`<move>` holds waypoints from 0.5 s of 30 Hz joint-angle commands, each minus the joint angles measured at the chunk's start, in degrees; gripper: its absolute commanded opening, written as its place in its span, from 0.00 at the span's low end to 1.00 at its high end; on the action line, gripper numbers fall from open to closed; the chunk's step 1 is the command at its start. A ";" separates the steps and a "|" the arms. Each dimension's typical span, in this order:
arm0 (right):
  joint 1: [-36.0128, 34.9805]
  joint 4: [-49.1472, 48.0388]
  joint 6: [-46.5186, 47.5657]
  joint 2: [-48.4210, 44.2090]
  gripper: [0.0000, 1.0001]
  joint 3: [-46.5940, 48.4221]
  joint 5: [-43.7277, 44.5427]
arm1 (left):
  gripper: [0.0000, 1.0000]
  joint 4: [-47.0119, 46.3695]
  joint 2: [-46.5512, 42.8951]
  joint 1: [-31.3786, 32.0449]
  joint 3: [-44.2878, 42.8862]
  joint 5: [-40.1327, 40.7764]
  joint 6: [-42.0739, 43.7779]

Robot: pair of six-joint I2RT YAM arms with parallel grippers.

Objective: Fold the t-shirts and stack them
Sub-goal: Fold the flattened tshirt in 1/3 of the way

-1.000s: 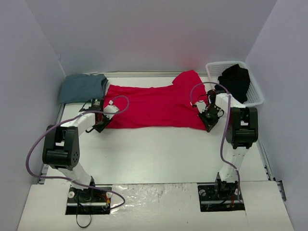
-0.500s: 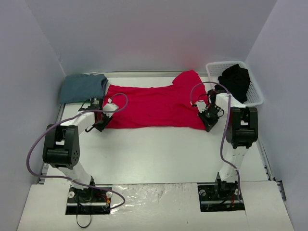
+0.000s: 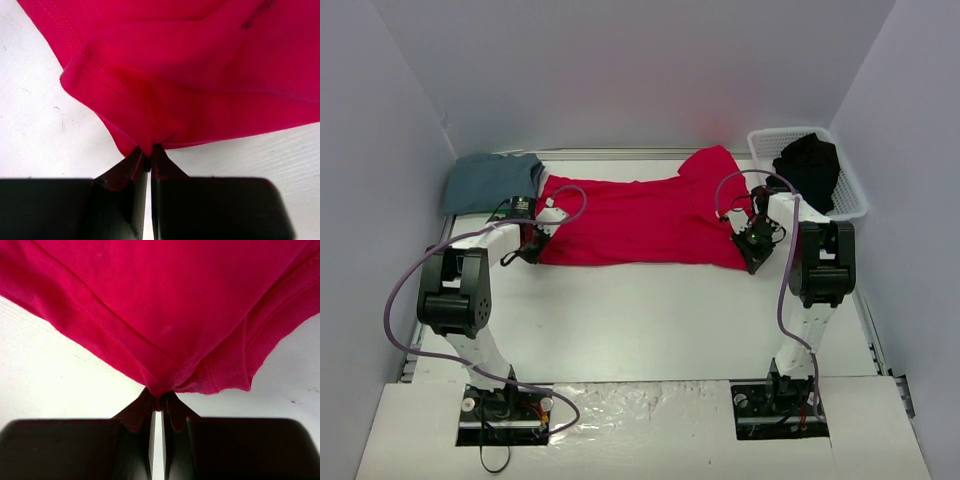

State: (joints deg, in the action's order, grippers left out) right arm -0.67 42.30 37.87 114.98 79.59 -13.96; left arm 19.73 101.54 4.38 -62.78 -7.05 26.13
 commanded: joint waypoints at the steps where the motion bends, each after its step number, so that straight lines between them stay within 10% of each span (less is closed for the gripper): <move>1: 0.40 2.17 0.28 0.77 0.00 0.21 -0.72 | 0.02 0.93 -0.90 -0.69 -1.47 -0.69 -0.29; 15: 6.47 5.68 1.77 -3.27 0.00 2.76 -1.07 | 0.02 4.71 -14.96 -7.80 7.67 0.20 7.70</move>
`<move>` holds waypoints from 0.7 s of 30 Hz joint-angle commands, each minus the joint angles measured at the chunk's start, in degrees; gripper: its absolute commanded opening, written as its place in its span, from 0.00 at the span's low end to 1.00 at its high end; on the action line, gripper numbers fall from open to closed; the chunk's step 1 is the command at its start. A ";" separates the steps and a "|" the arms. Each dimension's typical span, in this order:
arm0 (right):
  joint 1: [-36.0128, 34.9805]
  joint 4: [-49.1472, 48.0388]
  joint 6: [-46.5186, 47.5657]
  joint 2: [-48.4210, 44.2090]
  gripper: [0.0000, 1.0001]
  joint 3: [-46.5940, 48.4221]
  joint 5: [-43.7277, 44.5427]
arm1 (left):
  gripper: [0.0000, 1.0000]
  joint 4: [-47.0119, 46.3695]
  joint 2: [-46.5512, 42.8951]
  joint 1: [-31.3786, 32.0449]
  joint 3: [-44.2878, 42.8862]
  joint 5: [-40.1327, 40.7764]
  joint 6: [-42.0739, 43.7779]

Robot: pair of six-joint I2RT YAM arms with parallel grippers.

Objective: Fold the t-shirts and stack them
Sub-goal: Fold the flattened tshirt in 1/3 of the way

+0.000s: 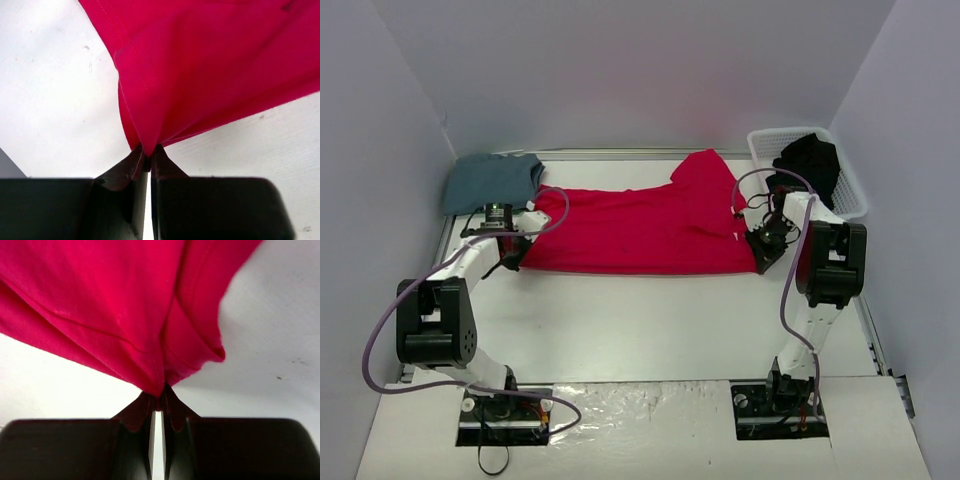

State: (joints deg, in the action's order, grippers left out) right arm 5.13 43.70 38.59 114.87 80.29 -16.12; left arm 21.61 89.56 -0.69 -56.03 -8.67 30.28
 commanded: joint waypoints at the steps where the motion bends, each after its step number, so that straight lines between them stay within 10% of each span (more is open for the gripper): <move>1: 0.76 4.63 1.14 -3.25 0.00 2.24 1.00 | 0.02 3.09 -3.42 -3.00 1.27 1.64 3.82; 17: 0.68 7.18 2.28 -3.86 0.00 1.89 -0.67 | 0.10 12.30 -13.44 -3.44 8.83 -8.99 11.98; 21: 0.32 9.03 3.68 -4.74 0.27 1.36 -1.28 | 0.20 18.20 -16.60 -3.53 8.13 -12.16 16.63</move>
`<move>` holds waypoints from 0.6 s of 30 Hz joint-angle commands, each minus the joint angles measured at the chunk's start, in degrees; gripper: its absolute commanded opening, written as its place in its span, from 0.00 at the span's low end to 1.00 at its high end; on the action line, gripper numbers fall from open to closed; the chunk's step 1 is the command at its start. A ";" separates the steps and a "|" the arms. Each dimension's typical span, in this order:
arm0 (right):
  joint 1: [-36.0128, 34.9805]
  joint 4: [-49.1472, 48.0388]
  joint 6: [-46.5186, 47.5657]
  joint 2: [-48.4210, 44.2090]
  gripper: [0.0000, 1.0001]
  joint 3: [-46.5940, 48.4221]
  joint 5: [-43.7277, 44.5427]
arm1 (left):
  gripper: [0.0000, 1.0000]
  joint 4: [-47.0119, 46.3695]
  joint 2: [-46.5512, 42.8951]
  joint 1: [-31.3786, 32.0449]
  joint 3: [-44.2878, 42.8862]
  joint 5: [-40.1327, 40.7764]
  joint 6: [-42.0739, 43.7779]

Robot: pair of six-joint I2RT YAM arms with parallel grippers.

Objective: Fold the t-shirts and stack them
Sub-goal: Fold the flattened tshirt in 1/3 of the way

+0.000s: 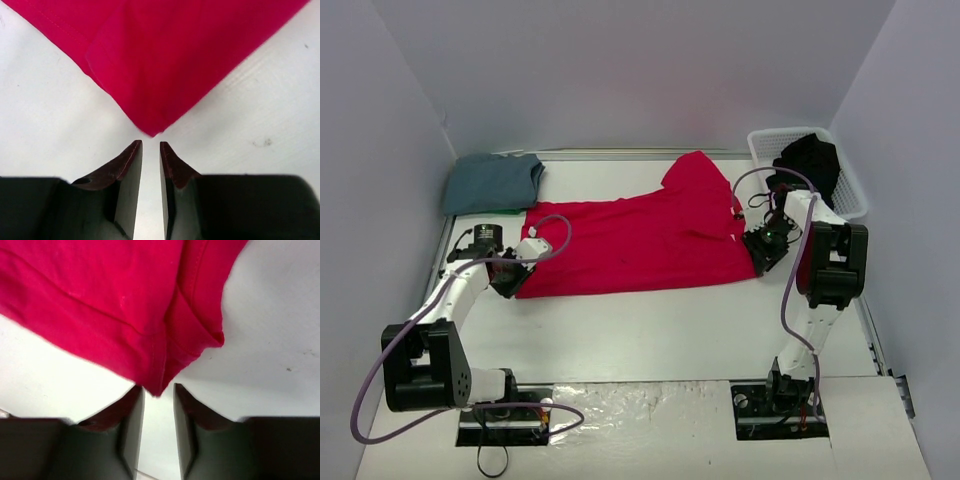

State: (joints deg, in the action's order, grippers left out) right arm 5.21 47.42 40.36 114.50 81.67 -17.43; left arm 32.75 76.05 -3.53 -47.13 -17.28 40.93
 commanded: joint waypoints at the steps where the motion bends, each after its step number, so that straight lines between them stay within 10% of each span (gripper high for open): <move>1: 0.15 5.49 2.00 -4.72 0.37 -0.11 0.03 | 0.22 8.37 -4.32 -0.60 -1.37 -4.07 6.88; 9: -0.03 9.36 3.85 -8.41 0.46 3.83 -1.90 | 0.25 16.38 -9.60 -0.69 -7.79 -6.45 8.13; 18: -1.52 8.92 0.69 -2.71 0.50 21.32 -10.16 | 0.31 -6.36 -3.47 -0.86 -13.06 -2.15 -15.32</move>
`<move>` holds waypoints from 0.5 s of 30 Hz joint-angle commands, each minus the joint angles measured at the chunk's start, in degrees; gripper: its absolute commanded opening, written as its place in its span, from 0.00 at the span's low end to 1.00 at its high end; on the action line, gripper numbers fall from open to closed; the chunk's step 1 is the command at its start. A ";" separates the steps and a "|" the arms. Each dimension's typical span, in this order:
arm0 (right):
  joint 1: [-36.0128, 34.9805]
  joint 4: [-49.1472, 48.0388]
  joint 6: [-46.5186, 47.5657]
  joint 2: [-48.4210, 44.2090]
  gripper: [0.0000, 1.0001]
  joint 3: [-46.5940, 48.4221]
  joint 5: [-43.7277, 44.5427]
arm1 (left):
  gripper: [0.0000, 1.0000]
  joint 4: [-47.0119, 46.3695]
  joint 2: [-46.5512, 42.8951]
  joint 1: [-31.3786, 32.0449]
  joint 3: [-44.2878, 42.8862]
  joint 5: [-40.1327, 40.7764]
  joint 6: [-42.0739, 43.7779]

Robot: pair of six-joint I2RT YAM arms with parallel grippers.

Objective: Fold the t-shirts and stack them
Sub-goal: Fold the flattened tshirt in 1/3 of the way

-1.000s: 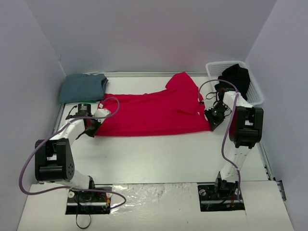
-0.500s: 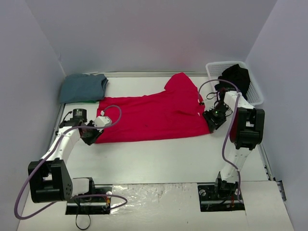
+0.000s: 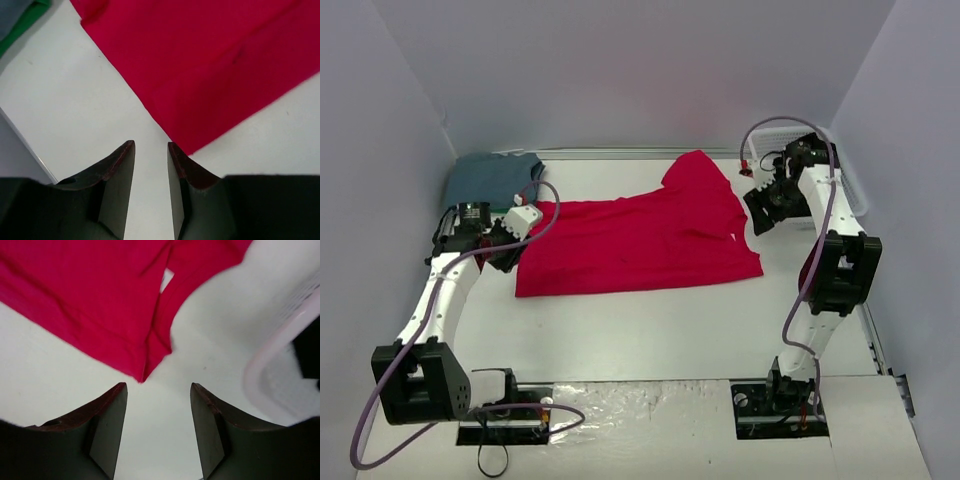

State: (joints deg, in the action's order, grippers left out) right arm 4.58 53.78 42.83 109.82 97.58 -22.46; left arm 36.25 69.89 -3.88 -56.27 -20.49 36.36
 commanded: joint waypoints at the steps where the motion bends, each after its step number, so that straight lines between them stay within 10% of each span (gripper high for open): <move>1: -1.67 2.38 -2.22 5.02 0.50 9.69 -5.31 | 0.31 -13.01 6.19 -0.51 -4.89 1.24 -12.09; 15: -8.18 -1.92 -10.13 28.33 0.41 36.79 -1.54 | 0.30 -16.65 41.80 -0.25 -32.76 5.20 -23.09</move>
State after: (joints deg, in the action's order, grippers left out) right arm -2.42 52.16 35.66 137.82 129.71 -24.43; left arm 19.79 109.93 -3.88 -85.43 -16.34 16.60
